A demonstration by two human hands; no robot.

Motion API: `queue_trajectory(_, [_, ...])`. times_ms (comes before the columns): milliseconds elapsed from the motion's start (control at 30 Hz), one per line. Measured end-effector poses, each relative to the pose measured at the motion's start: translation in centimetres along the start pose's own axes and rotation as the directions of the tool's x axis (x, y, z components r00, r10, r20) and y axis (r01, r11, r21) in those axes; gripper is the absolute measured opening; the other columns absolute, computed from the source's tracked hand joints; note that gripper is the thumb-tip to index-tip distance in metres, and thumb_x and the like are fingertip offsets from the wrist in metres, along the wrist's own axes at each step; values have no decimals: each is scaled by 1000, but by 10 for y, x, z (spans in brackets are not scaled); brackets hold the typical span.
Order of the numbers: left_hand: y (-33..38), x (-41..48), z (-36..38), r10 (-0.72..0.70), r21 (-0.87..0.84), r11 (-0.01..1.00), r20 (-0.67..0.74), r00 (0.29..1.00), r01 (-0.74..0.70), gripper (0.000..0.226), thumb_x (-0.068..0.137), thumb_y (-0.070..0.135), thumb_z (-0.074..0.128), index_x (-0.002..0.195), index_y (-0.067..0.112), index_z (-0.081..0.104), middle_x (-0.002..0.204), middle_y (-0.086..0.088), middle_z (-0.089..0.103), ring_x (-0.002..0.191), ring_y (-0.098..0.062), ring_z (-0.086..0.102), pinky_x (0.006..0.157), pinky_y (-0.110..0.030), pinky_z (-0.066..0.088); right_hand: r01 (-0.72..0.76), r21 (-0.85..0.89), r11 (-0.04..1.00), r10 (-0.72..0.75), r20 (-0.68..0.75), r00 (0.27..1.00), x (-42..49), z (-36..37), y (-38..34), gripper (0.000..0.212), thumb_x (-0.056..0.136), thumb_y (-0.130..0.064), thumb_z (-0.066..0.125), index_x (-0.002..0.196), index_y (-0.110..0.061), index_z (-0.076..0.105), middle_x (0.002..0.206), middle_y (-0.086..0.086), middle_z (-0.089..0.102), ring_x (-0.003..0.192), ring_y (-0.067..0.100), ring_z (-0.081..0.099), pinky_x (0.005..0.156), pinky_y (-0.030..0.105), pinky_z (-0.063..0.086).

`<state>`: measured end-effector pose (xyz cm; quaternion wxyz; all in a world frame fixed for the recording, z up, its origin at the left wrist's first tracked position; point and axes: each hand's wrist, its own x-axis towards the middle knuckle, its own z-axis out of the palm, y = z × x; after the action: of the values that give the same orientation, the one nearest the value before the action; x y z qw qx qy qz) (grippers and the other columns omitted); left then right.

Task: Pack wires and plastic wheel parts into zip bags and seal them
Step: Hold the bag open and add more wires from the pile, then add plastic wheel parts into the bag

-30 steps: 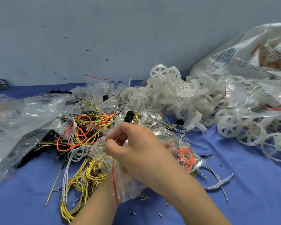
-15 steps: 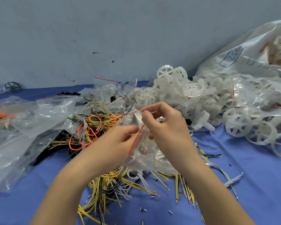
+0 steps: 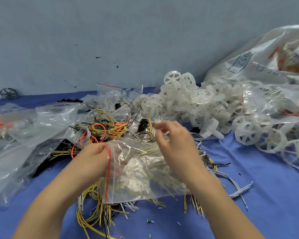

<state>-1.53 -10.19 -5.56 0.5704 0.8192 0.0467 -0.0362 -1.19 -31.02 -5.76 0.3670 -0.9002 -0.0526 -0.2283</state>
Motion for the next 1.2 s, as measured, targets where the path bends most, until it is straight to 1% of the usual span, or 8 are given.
queue_trajectory(100, [-1,7,-2,-94,-334,937,52,994,106,44,101,29,41,90,1,73,86,-23,73,70,-31,73,45,-31,54,-238,-256,937,246,-2,969,9,-14,30,37,99,-34,45,133,-22,52,128,7,53,115,28,49,97,43,42])
queue_trajectory(200, [-2,13,-5,-103,-355,925,101,990,132,62,98,51,37,78,10,79,88,-16,75,69,-27,74,45,-30,53,-351,-279,894,387,83,918,10,-22,48,40,98,-36,46,132,-15,47,122,11,57,111,32,53,92,46,46])
queue_trajectory(367, [-6,12,-2,32,-96,995,88,996,-23,24,86,40,62,81,22,77,92,-5,76,81,-26,74,54,-36,53,-350,-159,923,378,205,903,13,-22,55,59,96,-24,52,149,-14,26,108,13,64,98,32,59,81,42,50])
queue_trajectory(567, [9,2,18,22,-188,982,46,999,-13,25,96,20,54,86,3,69,85,-15,75,76,-28,74,68,-42,60,-367,-64,928,372,116,921,13,-39,64,61,94,-10,44,152,-21,28,86,9,60,76,29,56,67,40,48])
queue_trajectory(767, [21,-16,67,73,-140,989,237,969,-40,27,99,30,50,95,9,66,76,-8,75,67,-25,73,54,-24,55,-370,-163,915,351,-133,927,16,-76,86,55,95,-5,42,148,-16,37,121,18,62,107,36,57,82,41,43])
queue_trajectory(900, [22,-18,86,288,255,919,89,953,-302,56,97,53,40,63,12,57,49,4,62,44,-13,60,47,-26,46,-379,-237,894,322,-246,914,14,-85,87,49,95,-14,45,144,-13,43,132,22,51,121,38,47,97,46,39])
queue_trajectory(1000, [23,-5,76,373,336,884,-91,924,-324,61,98,52,36,62,11,64,53,2,64,44,-13,58,57,-36,52,-300,-206,932,253,-224,941,12,-77,73,43,97,-20,48,140,-17,48,128,13,54,113,30,51,89,40,42])
queue_trajectory(1200, [25,12,69,431,407,854,-209,878,-323,32,99,36,42,80,22,64,68,5,65,66,-13,61,63,-36,50,-116,-78,990,124,102,987,11,-50,39,29,100,-37,50,125,-26,60,104,-3,65,83,8,59,75,31,47])
